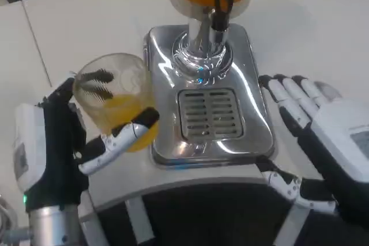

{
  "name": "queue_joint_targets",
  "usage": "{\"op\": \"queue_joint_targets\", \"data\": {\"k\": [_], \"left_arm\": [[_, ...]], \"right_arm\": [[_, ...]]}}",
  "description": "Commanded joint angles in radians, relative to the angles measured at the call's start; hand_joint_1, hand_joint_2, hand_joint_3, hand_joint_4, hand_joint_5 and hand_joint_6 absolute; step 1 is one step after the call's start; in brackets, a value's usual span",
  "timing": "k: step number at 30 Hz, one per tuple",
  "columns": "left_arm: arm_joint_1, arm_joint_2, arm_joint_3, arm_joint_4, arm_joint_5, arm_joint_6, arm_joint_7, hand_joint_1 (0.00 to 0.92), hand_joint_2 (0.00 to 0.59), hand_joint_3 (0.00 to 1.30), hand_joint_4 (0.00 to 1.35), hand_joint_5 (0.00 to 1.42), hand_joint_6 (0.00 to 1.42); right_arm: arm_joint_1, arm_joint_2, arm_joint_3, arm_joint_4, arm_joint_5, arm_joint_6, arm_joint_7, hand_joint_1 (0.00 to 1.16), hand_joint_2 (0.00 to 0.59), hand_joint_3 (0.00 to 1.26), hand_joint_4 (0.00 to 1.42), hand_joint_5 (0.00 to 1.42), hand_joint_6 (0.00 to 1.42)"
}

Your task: Grasp the cup under the faucet to collect the drink, then remove the cup.

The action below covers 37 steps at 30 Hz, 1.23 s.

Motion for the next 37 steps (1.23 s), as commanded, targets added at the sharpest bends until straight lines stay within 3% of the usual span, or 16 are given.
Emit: {"op": "queue_joint_targets", "data": {"k": [1, 6, 13, 20, 26, 37], "left_arm": [[0.066, -0.002, -0.029, -0.111, 0.015, -0.063, -0.05, 0.571, 0.045, 1.21, 1.08, 1.42, 1.42], [0.144, -0.023, -0.07, -0.181, 0.044, -0.093, -0.079, 0.571, 0.045, 1.21, 1.08, 1.42, 1.42], [0.207, -0.046, -0.1, -0.24, 0.085, -0.12, -0.089, 0.571, 0.045, 1.21, 1.08, 1.42, 1.42], [0.307, -0.026, -0.094, -0.28, 0.089, -0.161, -0.112, 0.571, 0.049, 1.2, 1.08, 1.42, 1.42], [0.354, -0.042, -0.101, -0.298, 0.096, -0.168, -0.121, 0.571, 0.05, 1.2, 1.08, 1.42, 1.42], [0.375, -0.068, -0.114, -0.312, 0.103, -0.168, -0.129, 0.571, 0.05, 1.2, 1.08, 1.42, 1.42]], "right_arm": [[0.076, -0.029, -0.019, 0.027, -0.001, -0.088, -0.05, 0.33, 0.52, 0.0, 0.0, 0.0, 0.0], [0.181, -0.027, -0.076, 0.04, 0.014, -0.201, -0.177, 0.3, 0.526, 0.0, 0.0, 0.0, 0.0], [0.195, -0.021, -0.104, 0.014, 0.027, -0.213, -0.145, 0.34, 0.518, 0.0, 0.0, 0.0, 0.0], [0.217, -0.01, -0.113, -0.016, 0.045, -0.223, -0.131, 0.34, 0.518, 0.0, 0.0, 0.0, 0.0], [0.26, 0.004, -0.125, -0.04, 0.061, -0.237, -0.125, 0.33, 0.517, 0.0, 0.0, 0.0, 0.0], [0.222, -0.001, -0.122, 0.01, 0.076, -0.244, -0.107, 0.32, 0.519, 0.0, 0.0, 0.0, 0.0]]}}
